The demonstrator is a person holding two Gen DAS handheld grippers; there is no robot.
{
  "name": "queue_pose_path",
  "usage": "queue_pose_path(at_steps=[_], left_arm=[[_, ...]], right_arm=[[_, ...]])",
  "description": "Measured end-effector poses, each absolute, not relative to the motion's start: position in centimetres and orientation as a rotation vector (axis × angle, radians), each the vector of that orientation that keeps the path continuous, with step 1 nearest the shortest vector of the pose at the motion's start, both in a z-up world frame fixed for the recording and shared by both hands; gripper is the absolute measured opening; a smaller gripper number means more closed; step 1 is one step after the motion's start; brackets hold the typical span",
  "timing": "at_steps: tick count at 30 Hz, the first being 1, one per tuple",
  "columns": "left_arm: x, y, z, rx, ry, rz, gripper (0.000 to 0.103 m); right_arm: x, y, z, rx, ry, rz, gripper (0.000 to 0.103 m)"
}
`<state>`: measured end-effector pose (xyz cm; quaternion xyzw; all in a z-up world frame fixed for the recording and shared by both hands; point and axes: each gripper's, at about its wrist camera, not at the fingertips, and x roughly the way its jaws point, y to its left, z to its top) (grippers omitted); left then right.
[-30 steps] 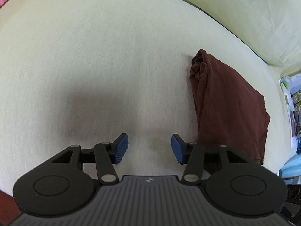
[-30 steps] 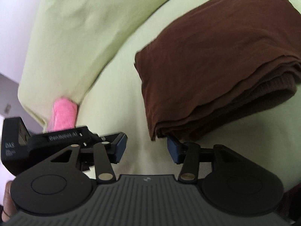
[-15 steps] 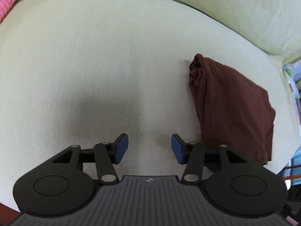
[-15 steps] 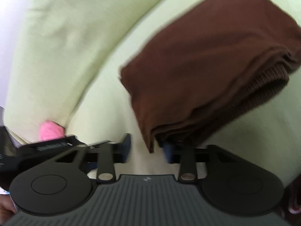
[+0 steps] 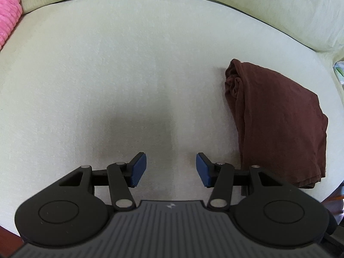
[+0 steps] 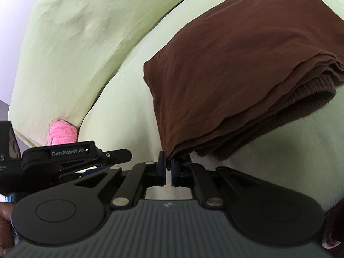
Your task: Fold clothes
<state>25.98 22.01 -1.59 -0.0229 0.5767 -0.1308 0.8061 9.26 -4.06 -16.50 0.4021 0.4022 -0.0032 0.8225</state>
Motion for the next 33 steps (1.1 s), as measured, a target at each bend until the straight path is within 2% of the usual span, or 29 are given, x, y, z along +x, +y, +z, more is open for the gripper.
queue_pose_path(at_steps=[8, 10, 11, 12, 15, 17, 19, 23, 29, 30, 32, 33], left_arm=[[26.0, 20.6, -1.3, -0.024, 1.244, -0.294, 0.055], [25.8, 20.0, -0.7, -0.018, 1.235, -0.308, 0.055], [25.7, 19.6, -0.3, -0.021, 1.226, -0.315, 0.055], [25.4, 19.0, 0.3, -0.022, 1.212, -0.324, 0.055], [24.9, 17.5, 1.6, -0.018, 1.173, -0.345, 0.057], [24.3, 16.0, 2.1, -0.021, 1.151, -0.374, 0.058], [23.8, 14.7, 2.1, -0.032, 1.146, -0.397, 0.058], [23.4, 12.3, 1.7, -0.040, 1.154, -0.424, 0.058], [23.2, 10.2, 0.7, 0.021, 1.167, -0.419, 0.058], [23.2, 10.0, 0.5, 0.031, 1.168, -0.419, 0.058], [22.9, 9.6, 0.1, 0.048, 1.168, -0.418, 0.058], [22.5, 9.5, 0.0, 0.050, 1.165, -0.421, 0.058]], right_arm=[[9.5, -4.7, -18.0, 0.903, 0.940, -0.010, 0.003], [9.8, -5.7, -18.3, 0.936, 0.978, -0.009, 0.013], [9.8, -6.1, -17.7, 0.930, 1.005, 0.013, 0.037], [9.2, -6.8, -16.6, 0.938, 1.013, 0.040, 0.043], [6.2, -9.5, -13.0, 0.895, 0.931, 0.069, 0.041], [3.3, -13.5, -11.4, 0.896, 0.860, -0.046, 0.045], [1.8, -16.8, -12.2, 0.969, 0.849, -0.174, 0.053], [0.3, -22.2, -15.3, 1.191, 0.814, -0.353, 0.055], [1.9, -22.8, -17.7, 1.338, 0.793, -0.390, 0.060], [2.2, -22.8, -17.7, 1.328, 0.790, -0.387, 0.059], [2.9, -22.7, -17.5, 1.282, 0.792, -0.363, 0.003], [3.1, -22.7, -17.5, 1.270, 0.792, -0.349, 0.002]])
